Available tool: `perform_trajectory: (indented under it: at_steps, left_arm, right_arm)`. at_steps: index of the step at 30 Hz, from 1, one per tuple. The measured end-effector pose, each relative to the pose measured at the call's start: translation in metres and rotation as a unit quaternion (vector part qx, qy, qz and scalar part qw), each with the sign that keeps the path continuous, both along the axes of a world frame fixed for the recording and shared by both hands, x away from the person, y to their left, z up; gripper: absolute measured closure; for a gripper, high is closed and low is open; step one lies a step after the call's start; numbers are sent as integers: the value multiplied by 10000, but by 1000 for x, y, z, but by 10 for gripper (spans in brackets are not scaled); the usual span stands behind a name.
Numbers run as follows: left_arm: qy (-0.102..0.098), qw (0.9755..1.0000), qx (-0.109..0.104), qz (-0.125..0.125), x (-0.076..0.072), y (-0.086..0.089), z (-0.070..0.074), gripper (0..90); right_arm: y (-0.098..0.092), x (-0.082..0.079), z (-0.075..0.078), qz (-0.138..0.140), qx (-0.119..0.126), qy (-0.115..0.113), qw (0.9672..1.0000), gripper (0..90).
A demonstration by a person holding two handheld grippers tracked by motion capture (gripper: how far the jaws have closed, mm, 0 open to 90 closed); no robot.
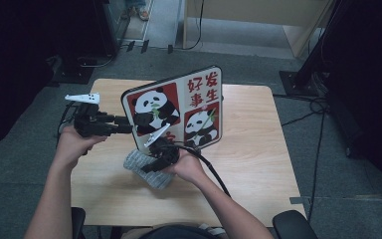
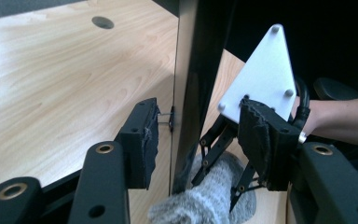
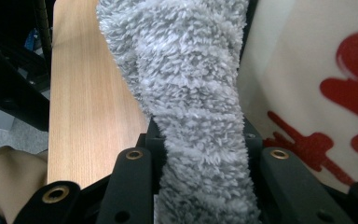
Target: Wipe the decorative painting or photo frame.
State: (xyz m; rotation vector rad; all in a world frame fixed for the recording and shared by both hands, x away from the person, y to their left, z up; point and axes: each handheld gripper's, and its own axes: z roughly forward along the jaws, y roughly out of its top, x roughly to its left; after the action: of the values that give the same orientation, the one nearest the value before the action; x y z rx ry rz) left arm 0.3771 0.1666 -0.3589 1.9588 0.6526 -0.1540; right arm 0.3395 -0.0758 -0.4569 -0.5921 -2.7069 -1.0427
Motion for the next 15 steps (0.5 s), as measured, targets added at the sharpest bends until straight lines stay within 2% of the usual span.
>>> perform_trajectory:
  at_steps: [3,9,15]
  left_arm:
    - [-54,10000,41,-24,1,-5,0,487]
    - [-30,9998,129,-132,5,-14,-5,523]
    - [109,9998,111,-159,9,-19,-7,588]
  right_arm:
    - [-2,0,-4,10,31,12,10000,679]
    - [-4,-1,-8,-8,78,25,10000,679]
    - [-6,-2,-10,-24,60,14,10000,679]
